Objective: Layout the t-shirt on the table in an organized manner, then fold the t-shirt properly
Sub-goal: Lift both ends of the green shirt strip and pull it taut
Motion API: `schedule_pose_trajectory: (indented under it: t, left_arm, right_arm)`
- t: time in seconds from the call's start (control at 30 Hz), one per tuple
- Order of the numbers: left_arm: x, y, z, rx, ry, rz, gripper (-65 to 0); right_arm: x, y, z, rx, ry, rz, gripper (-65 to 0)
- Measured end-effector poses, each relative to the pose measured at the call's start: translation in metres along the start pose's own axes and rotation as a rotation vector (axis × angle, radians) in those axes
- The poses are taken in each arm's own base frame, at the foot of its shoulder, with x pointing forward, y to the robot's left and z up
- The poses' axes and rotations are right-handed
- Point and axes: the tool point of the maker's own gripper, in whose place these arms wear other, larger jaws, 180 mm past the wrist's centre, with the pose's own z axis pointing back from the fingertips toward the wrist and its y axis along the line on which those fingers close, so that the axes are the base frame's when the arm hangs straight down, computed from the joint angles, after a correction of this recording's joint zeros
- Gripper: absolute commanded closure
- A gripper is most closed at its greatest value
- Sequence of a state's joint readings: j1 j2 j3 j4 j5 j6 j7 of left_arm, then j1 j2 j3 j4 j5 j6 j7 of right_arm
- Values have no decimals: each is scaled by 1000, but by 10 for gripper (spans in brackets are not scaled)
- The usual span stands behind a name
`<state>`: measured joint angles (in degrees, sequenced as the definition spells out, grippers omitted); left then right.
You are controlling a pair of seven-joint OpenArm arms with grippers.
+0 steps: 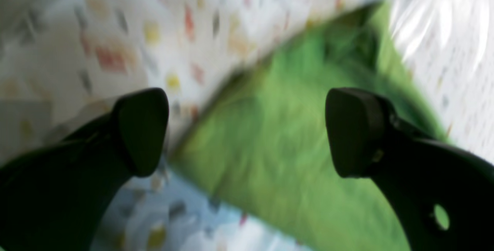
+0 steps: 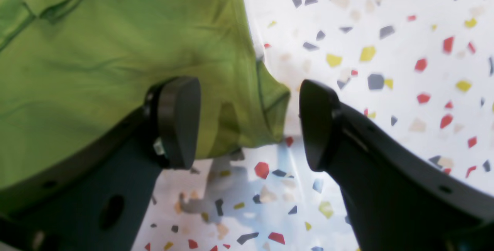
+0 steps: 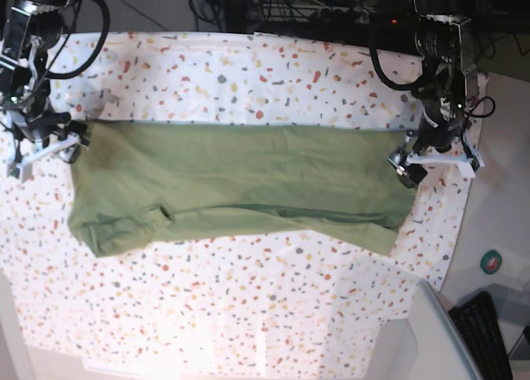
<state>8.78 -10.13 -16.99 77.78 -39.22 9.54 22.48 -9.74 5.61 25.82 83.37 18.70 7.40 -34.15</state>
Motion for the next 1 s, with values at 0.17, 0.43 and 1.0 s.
schedule_pose_trajectory:
  t: [0.17,0.43,1.0]
  left_arm:
    - [-18,13,9,-1,33,-31,-615]
    - [-30,26,-3,22,45,-21,-599]
    - [-29,-3,18,34,176,-44,0]
  right_arm:
    - [-20,6,-11,119,48,-103,-389]
    - [-40,1,-23,122,92,-144,-386]
    - [4,20,20,145,96,-2,0]
